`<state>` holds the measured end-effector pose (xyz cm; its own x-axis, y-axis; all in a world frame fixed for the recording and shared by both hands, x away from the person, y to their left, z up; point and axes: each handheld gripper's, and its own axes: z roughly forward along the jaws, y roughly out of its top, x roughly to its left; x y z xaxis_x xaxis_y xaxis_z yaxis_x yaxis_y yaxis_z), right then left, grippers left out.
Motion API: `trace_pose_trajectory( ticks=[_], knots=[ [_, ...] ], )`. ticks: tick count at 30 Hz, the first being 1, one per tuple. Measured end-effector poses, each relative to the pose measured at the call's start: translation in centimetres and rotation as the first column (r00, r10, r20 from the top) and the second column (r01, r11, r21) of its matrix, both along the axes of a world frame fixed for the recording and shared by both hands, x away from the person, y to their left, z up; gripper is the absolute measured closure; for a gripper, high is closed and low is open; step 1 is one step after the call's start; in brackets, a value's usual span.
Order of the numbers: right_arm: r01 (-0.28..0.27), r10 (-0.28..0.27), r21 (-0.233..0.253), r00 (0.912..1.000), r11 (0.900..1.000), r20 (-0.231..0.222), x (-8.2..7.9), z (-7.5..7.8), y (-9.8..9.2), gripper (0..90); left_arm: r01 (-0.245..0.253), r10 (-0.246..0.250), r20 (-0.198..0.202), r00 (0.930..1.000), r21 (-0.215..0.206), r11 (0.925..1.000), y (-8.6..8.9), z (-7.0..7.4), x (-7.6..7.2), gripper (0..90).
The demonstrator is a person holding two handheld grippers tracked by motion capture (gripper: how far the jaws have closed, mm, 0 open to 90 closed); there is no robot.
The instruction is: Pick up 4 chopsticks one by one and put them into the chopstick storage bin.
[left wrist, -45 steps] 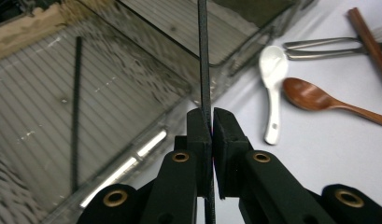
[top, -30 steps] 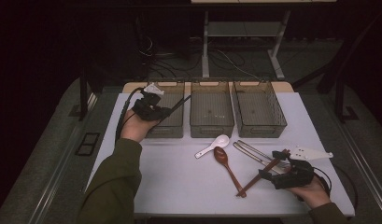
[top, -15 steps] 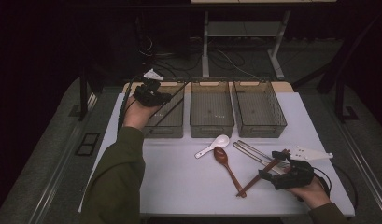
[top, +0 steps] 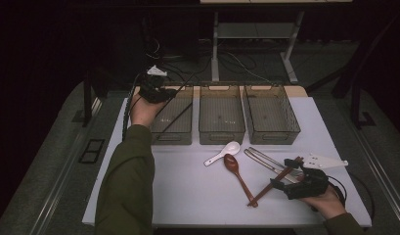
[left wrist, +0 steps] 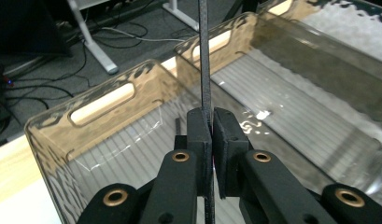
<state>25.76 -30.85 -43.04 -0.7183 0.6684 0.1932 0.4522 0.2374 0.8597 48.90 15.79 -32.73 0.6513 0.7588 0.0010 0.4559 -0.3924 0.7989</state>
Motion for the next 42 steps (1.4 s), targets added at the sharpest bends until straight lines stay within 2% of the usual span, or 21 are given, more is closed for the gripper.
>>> trace_pose_trajectory(
  ticks=[4, 7, 11, 16, 17, 18, 22, 27, 30, 32, 34, 40, 42],
  knots=[
    [-0.001, 0.001, 0.002, 1.0000, 1.000, -0.001, 0.0, 0.0, 0.0, 2.8, -0.025, 0.025, -0.005, 0.9997, -0.042, 0.9988, 0.3, -1.4, 0.4, 85.0],
    [-0.001, 0.001, 0.001, 1.0000, 1.000, -0.002, 0.0, 0.0, 0.0, 2.8, -0.031, 0.031, -0.036, 0.9989, -0.014, 0.9994, 0.2, -2.6, 0.6, 85.0],
    [0.000, 0.000, 0.003, 1.0000, 1.000, 0.000, 0.0, 0.0, 0.0, 2.8, -0.060, 0.059, -0.085, 0.9946, -0.010, 0.9982, 0.5, -4.3, 0.6, 85.0],
    [-0.002, 0.002, 0.000, 1.0000, 1.000, -0.002, 0.0, 0.0, 0.0, 2.8, -0.068, 0.069, -0.132, 0.9888, 0.019, 0.9975, 0.9, -5.3, 0.4, 84.2],
    [-0.002, 0.002, 0.000, 1.0000, 1.000, -0.001, 0.0, 0.0, 0.0, 2.8, -0.076, 0.078, -0.142, 0.9869, 0.018, 0.9970, 1.0, -5.4, 0.5, 82.4],
    [-0.003, 0.003, -0.001, 1.0000, 1.000, -0.001, 0.0, 0.0, 0.0, 2.8, -0.080, 0.081, -0.142, 0.9865, 0.015, 0.9967, 1.1, -5.4, 0.5, 74.8],
    [-0.002, 0.002, -0.001, 1.0000, 1.000, -0.003, 0.0, 0.0, 0.0, 2.8, -0.088, 0.090, -0.136, 0.9867, 0.022, 0.9959, 1.1, -5.3, 0.4, 60.3],
    [-0.002, 0.002, -0.004, 1.0000, 1.000, -0.004, 0.0, 0.0, 0.1, 2.8, -0.074, 0.072, -0.131, 0.9888, -0.009, 0.9972, 1.0, -4.8, 0.1, 50.9],
    [-0.001, 0.001, -0.005, 1.0000, 1.000, -0.005, 0.0, 0.0, 0.1, 2.8, -0.060, 0.057, -0.119, 0.9913, -0.021, 0.9980, 0.9, -4.2, -0.2, 46.0],
    [-0.001, 0.001, -0.008, 1.0000, 1.000, -0.004, 0.0, -0.1, 0.1, 2.8, -0.048, 0.043, -0.125, 0.9912, -0.039, 0.9981, 0.8, -3.9, -0.5, 42.8],
    [0.000, 0.000, -0.008, 1.0000, 1.000, -0.005, 0.0, -0.1, 0.1, 2.8, -0.035, 0.032, -0.110, 0.9935, -0.026, 0.9990, 0.7, -3.5, -0.8, 41.0],
    [0.003, -0.003, -0.010, 1.0000, 1.000, -0.006, 0.0, -0.1, 0.1, 2.8, 0.001, -0.007, -0.084, 0.9965, -0.072, 0.9974, 0.4, -2.2, -1.8, 36.4],
    [0.003, -0.003, -0.010, 1.0000, 1.000, -0.006, 0.0, -0.1, 0.1, 2.8, 0.015, -0.020, -0.089, 0.9958, -0.064, 0.9978, 0.3, -1.9, -2.1, 34.9]
  ],
)
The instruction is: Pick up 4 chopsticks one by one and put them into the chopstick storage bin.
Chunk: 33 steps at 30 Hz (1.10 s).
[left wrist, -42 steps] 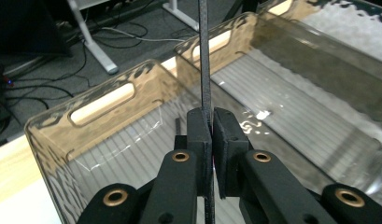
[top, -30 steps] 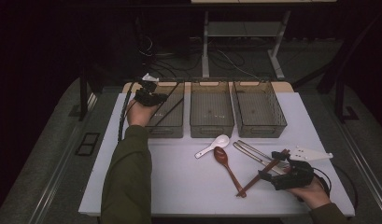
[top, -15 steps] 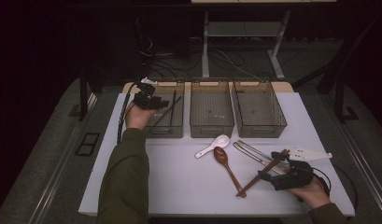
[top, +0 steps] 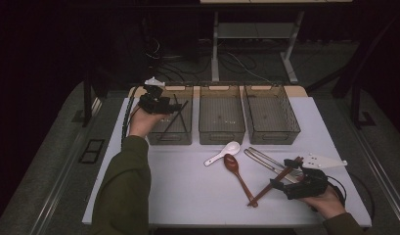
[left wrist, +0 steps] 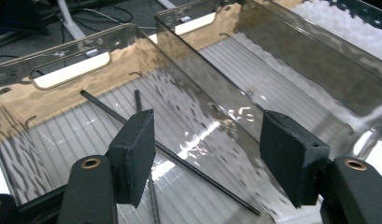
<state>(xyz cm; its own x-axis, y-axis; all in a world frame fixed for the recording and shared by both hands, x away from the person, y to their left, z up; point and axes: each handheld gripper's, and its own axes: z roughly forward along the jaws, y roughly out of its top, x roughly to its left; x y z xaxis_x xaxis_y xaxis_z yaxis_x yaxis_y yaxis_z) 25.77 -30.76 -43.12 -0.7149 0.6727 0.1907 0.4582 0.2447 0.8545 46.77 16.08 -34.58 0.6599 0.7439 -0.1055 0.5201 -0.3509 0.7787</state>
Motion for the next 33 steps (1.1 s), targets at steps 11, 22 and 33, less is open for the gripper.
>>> trace_pose_trajectory(
  ticks=[11, 22, 33],
  knots=[
    [0.000, 0.000, -0.004, 1.0000, 1.000, 0.001, 0.0, 0.0, 0.0, 2.8, 0.069, -0.069, 0.043, 0.9966, 0.013, 0.9975, -0.9, 1.4, -3.2, 28.2],
    [-0.001, 0.001, -0.010, 1.0000, 1.000, -0.002, 0.0, -0.1, 0.0, 2.8, 0.133, -0.132, 0.072, 0.9887, -0.007, 0.9912, -1.6, 0.0, -8.4, 19.8],
    [0.001, -0.001, -0.025, 0.9998, 1.000, -0.019, 0.0, -0.1, -0.1, 2.8, 0.148, -0.145, 0.070, 0.9869, -0.045, 0.9879, -1.0, -2.9, -13.3, 14.0]
  ],
)
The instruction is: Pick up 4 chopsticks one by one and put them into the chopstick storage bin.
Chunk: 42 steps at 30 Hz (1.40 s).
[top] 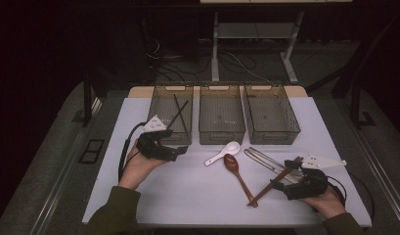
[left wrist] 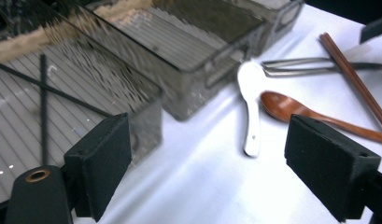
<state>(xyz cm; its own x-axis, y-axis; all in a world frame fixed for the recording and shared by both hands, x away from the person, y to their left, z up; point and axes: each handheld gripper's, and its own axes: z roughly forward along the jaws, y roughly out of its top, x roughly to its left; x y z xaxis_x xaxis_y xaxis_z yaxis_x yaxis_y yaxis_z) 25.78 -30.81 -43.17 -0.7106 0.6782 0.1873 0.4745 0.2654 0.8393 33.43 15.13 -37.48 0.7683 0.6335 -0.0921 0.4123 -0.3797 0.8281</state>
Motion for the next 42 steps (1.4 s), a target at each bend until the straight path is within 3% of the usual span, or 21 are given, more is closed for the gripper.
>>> trace_pose_trajectory(
  ticks=[11, 14, 17, 20, 23, 27, 30, 34, 42],
  knots=[
    [-0.045, 0.044, -0.026, 0.9985, 0.999, -0.031, -0.2, 0.3, -0.1, 14.9, 0.005, -0.005, -0.003, 1.0000, -0.003, 1.0000, 0.4, -3.4, -4.0, 9.8],
    [-0.056, 0.055, -0.031, 0.9974, 0.998, -0.048, -0.3, 0.3, -0.3, 17.6, 0.013, -0.013, -0.006, 0.9999, 0.013, 0.9998, 0.5, -4.2, -5.0, 8.3],
    [-0.066, 0.063, -0.041, 0.9965, 0.997, -0.055, -0.3, 0.3, -0.5, 20.2, 0.029, -0.029, -0.013, 0.9995, 0.022, 0.9993, 0.4, -4.7, -5.5, 8.0],
    [-0.083, 0.080, -0.053, 0.9949, 0.995, -0.061, -0.5, 0.3, -0.6, 23.8, 0.040, -0.040, 0.010, 0.9991, 0.034, 0.9986, 0.4, -4.8, -6.0, 3.7],
    [-0.104, 0.100, -0.060, 0.9925, 0.993, -0.070, -0.8, 0.4, -0.6, 28.5, 0.045, -0.045, 0.007, 0.9990, 0.023, 0.9987, 0.5, -5.0, -6.2, 1.5],
    [-0.129, 0.122, -0.090, 0.9893, 0.988, -0.081, -1.2, 0.3, -0.9, 40.2, 0.058, -0.058, -0.023, 0.9981, 0.026, 0.9980, 0.3, -5.5, -6.3, 0.1],
    [-0.133, 0.121, -0.111, 0.9867, 0.985, -0.109, -1.4, 0.0, -1.1, 50.7, 0.061, -0.060, -0.020, 0.9980, 0.047, 0.9971, 0.0, -5.6, -6.3, 0.0],
    [-0.162, 0.144, -0.138, 0.9806, 0.977, -0.133, -1.4, -0.3, -1.0, 68.0, 0.072, -0.072, -0.011, 0.9973, 0.043, 0.9964, 0.0, -5.6, -6.2, 0.0],
    [-0.233, 0.210, -0.154, 0.9653, 0.960, -0.156, -1.6, -0.4, -0.4, 88.3, 0.080, -0.080, 0.001, 0.9968, 0.043, 0.9959, 0.1, -5.6, -6.2, 0.0]
  ],
)
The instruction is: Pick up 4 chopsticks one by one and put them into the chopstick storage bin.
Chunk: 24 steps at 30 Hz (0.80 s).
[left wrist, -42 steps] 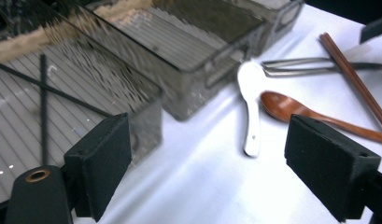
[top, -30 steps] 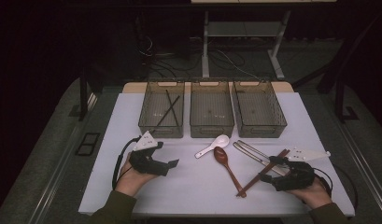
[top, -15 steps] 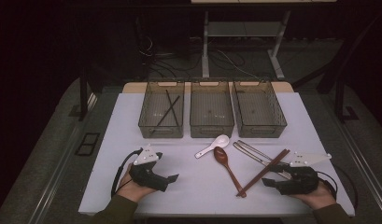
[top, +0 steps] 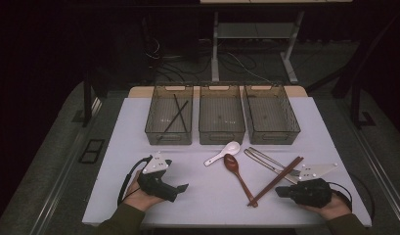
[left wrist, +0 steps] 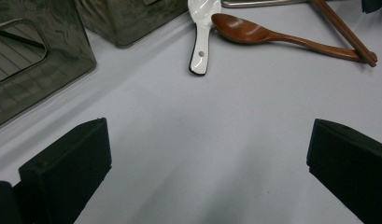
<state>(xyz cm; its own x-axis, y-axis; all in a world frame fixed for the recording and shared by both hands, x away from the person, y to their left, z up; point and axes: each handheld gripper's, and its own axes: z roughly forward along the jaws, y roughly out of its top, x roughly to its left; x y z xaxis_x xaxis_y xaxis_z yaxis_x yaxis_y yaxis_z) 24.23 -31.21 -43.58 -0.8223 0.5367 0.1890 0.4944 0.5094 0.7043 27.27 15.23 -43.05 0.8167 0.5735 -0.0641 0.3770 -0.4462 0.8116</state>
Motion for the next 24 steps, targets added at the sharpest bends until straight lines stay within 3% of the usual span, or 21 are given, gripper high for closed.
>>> trace_pose_trajectory(
  ticks=[11, 24],
  knots=[
    [-0.050, 0.050, -0.028, 0.9987, 0.998, -0.002, 0.2, -0.2, 1.7, 89.6, 0.004, -0.004, 0.003, 1.0000, -0.002, 1.0000, 0.0, -0.1, 0.0, 0.0],
    [-0.071, 0.071, -0.046, 0.9975, 0.996, -0.005, 0.3, -0.4, 2.9, 89.6, 0.011, -0.011, 0.002, 0.9999, 0.005, 0.9999, -0.1, -0.2, 0.1, 0.0]
  ],
)
